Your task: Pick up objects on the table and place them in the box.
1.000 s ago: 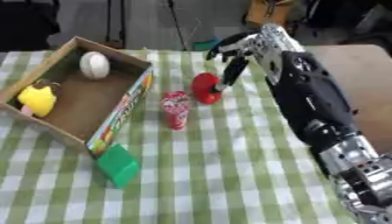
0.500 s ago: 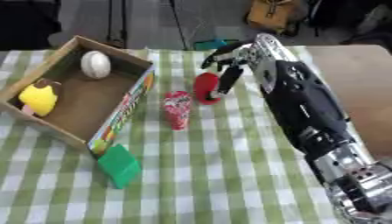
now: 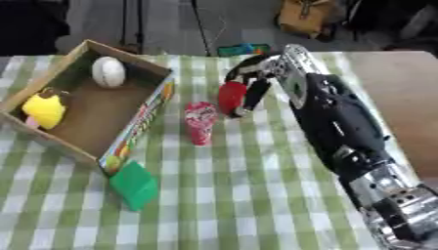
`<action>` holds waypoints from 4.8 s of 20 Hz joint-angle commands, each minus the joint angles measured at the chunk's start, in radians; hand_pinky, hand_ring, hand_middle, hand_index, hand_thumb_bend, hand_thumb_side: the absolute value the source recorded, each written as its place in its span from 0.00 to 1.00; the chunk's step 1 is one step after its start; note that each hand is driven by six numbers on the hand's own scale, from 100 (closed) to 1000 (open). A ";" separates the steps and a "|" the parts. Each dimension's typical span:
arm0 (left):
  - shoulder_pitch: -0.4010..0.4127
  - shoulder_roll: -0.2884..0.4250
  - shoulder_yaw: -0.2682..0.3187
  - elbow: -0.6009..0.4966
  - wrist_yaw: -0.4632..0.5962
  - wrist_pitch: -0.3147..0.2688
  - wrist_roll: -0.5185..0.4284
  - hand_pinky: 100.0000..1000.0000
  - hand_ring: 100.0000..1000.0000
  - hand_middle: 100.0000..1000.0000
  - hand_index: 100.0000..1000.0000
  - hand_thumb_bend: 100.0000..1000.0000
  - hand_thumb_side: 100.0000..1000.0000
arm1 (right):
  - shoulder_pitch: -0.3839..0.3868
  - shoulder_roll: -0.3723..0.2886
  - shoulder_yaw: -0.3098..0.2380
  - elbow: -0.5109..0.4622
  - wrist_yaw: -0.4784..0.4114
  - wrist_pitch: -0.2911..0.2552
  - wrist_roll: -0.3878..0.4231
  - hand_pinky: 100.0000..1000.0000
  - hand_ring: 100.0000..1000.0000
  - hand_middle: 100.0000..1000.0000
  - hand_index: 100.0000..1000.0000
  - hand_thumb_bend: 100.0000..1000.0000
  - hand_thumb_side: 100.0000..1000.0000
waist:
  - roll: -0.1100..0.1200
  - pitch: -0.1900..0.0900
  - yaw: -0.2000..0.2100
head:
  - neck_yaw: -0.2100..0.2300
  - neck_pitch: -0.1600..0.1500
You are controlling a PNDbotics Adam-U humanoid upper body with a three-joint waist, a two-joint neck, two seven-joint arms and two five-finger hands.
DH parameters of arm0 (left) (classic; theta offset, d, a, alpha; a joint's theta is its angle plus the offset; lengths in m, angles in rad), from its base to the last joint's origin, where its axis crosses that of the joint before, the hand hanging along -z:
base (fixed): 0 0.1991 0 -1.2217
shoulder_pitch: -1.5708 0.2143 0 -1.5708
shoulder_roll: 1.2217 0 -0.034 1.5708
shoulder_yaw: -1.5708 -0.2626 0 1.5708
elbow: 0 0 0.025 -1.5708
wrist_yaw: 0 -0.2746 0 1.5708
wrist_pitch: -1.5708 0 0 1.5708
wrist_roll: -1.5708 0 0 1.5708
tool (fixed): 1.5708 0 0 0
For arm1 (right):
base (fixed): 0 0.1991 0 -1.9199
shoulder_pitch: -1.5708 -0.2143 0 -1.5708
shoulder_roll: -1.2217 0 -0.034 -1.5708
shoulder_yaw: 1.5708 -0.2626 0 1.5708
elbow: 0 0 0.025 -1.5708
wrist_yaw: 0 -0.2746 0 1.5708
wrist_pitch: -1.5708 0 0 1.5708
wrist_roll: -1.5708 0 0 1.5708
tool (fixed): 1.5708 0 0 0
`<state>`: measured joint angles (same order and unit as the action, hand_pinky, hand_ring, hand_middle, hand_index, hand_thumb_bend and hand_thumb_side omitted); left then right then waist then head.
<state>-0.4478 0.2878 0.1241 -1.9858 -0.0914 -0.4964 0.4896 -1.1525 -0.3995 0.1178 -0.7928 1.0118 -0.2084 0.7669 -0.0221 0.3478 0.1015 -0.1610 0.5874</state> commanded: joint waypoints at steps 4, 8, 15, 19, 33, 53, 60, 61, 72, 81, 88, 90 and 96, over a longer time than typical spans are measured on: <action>-0.013 0.009 0.008 -0.014 0.000 0.005 0.001 0.81 0.83 0.76 0.77 0.00 1.00 | -0.023 -0.012 -0.002 0.003 -0.009 -0.003 0.008 0.54 0.82 1.00 1.00 0.43 0.31 | 0.002 -0.018 -0.001 | 0.004 -0.004; -0.012 0.009 0.010 -0.014 -0.001 0.007 0.005 0.81 0.83 0.76 0.76 0.00 1.00 | -0.025 -0.012 -0.004 0.008 -0.027 -0.003 0.020 0.38 0.72 0.94 1.00 0.39 0.25 | 0.002 -0.021 -0.003 | 0.004 -0.005; -0.012 0.008 0.010 -0.014 -0.004 0.010 0.014 0.82 0.83 0.76 0.76 0.00 1.00 | -0.028 -0.013 -0.004 0.013 -0.075 0.015 0.023 0.23 0.60 0.91 0.96 0.33 0.17 | 0.005 -0.022 -0.005 | 0.001 -0.007; -0.013 0.007 0.009 -0.014 -0.005 0.011 0.016 0.82 0.83 0.76 0.75 0.00 1.00 | -0.027 -0.012 -0.002 0.016 -0.083 0.029 0.013 0.20 0.58 0.89 0.94 0.37 0.16 | 0.006 -0.021 -0.005 | 0.000 -0.009; -0.012 0.005 0.010 -0.014 -0.004 0.018 0.020 0.82 0.83 0.75 0.75 0.00 1.00 | -0.027 -0.010 -0.002 0.019 -0.091 0.048 -0.051 0.14 0.55 0.69 0.75 0.24 0.23 | 0.006 -0.019 -0.003 | 0.000 -0.007; -0.007 0.009 0.010 -0.014 -0.005 0.023 0.019 0.82 0.83 0.75 0.74 0.00 1.00 | -0.071 -0.031 -0.002 -0.009 -0.133 0.054 -0.065 0.10 0.53 0.63 0.60 0.06 0.28 | 0.007 -0.035 -0.013 | 0.003 -0.003; -0.006 0.011 0.009 -0.014 -0.005 0.024 0.018 0.82 0.83 0.75 0.74 0.00 1.00 | -0.097 -0.029 -0.003 -0.015 -0.131 0.050 -0.060 0.10 0.53 0.63 0.60 0.05 0.28 | 0.006 -0.042 -0.015 | 0.000 0.000; -0.006 0.012 0.009 -0.014 -0.005 0.024 0.018 0.82 0.83 0.75 0.74 0.00 1.00 | -0.105 -0.027 -0.003 -0.016 -0.131 0.049 -0.059 0.10 0.53 0.63 0.60 0.04 0.28 | 0.006 -0.045 -0.015 | 0.000 0.001; -0.006 0.016 0.006 -0.014 -0.002 0.024 0.015 0.81 0.83 0.75 0.74 0.00 1.00 | -0.179 0.012 -0.007 -0.019 -0.126 0.043 -0.045 0.10 0.52 0.61 0.59 0.02 0.28 | -0.005 -0.063 -0.010 | -0.016 0.007; -0.015 0.015 -0.001 -0.014 0.005 0.021 0.008 0.81 0.83 0.75 0.74 0.00 1.00 | -0.251 0.093 -0.019 -0.026 -0.114 0.045 -0.048 0.09 0.52 0.61 0.58 0.00 0.29 | -0.022 -0.073 0.009 | -0.040 0.004; -0.034 0.009 -0.011 -0.014 0.015 0.017 -0.003 0.81 0.83 0.75 0.75 0.00 1.00 | -0.278 0.173 -0.036 -0.030 -0.089 0.062 -0.076 0.08 0.51 0.61 0.60 0.00 0.30 | -0.039 -0.062 0.054 | -0.089 -0.009; -0.043 0.007 -0.014 -0.014 0.019 0.014 -0.007 0.81 0.83 0.75 0.75 0.00 1.00 | -0.281 0.198 -0.044 -0.029 -0.077 0.070 -0.089 0.08 0.50 0.61 0.60 0.00 0.31 | -0.043 -0.057 0.073 | -0.109 -0.015; -0.062 0.000 -0.018 -0.014 0.029 0.008 -0.015 0.81 0.83 0.75 0.75 0.00 1.00 | -0.274 0.254 -0.064 -0.022 -0.047 0.089 -0.142 0.08 0.48 0.61 0.60 0.00 0.32 | -0.047 -0.034 0.117 | -0.133 -0.049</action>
<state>-0.4953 0.2792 0.1079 -1.9858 -0.0675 -0.4879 0.4801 -1.4057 -0.1427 0.0647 -0.7950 0.9517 -0.1215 0.6395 -0.0759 0.3331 0.2182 -0.2876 0.5526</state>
